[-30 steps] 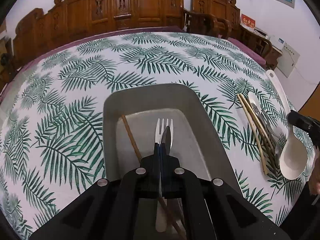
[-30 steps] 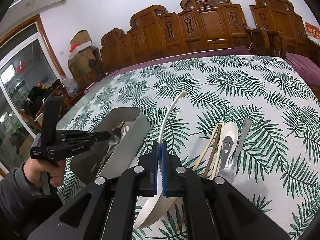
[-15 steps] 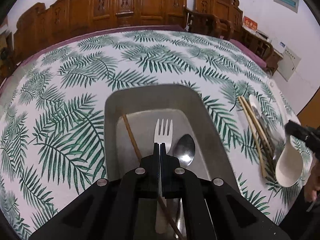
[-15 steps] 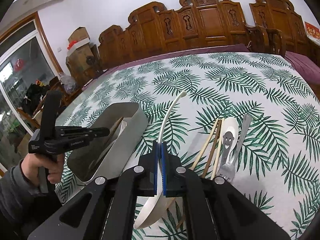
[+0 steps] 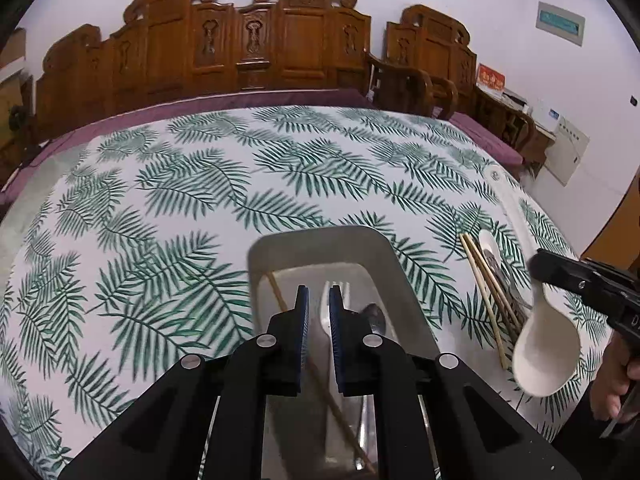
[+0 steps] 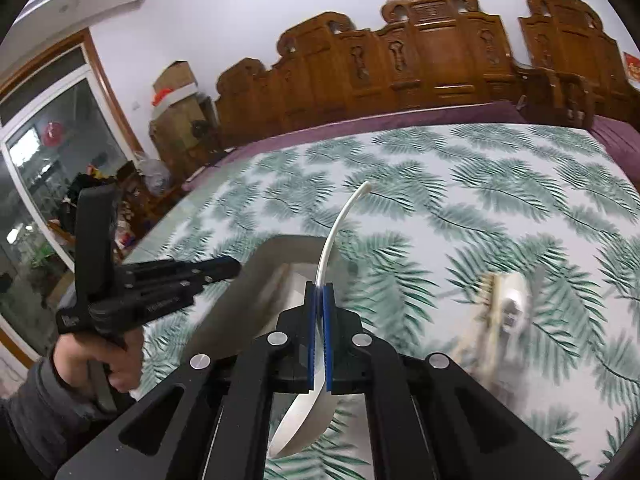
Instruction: Organize utensils
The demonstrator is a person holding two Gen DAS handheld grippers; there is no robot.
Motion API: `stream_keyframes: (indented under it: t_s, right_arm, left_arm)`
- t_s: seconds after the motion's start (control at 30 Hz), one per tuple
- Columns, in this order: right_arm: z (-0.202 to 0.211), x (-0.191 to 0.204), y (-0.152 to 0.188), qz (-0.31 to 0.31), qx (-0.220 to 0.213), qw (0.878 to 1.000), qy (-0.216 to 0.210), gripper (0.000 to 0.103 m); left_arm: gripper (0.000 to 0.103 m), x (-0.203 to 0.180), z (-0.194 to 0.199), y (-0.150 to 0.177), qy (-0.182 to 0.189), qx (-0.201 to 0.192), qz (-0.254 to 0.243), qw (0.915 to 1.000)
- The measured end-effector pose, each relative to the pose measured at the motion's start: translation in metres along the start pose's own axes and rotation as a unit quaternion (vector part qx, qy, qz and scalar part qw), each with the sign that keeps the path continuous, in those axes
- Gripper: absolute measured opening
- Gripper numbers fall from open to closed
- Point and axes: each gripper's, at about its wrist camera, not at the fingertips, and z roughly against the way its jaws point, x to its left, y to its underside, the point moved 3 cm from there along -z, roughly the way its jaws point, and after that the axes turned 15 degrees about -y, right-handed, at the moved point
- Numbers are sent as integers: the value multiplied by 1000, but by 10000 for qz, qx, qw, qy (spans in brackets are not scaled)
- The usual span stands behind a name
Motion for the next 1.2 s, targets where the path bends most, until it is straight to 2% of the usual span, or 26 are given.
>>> stream_keyframes:
  t_s: [0.23,0.4,0.63,0.8,0.97,1.2]
  right_arm:
    - [-53,27,-8,1,169,9992,-364,4]
    - [-89,28,2,-61,463,9983,-352,4]
    - [-106,25,16,-81,702,9969,-332,8]
    - [-95,16,14,-132,675,9972,-290,8]
    - [-60,9,6,74,526,9986,-67,8]
    - [14,-20,1,421,306,9955,797,8]
  left_arm:
    - [9,25,2,-2,-176,-26,171,9997]
    - [9,37,1,-2,-228,-14,288,9993]
    - [9,39,2,-2,-238,-31,304,9993]
    - [9,34,5,-2,-206,-36,255,9995]
    - [9,25,9,-2,-98,-72,215,9997]
    - [9,-6,21,-4,198,-164,66,9996]
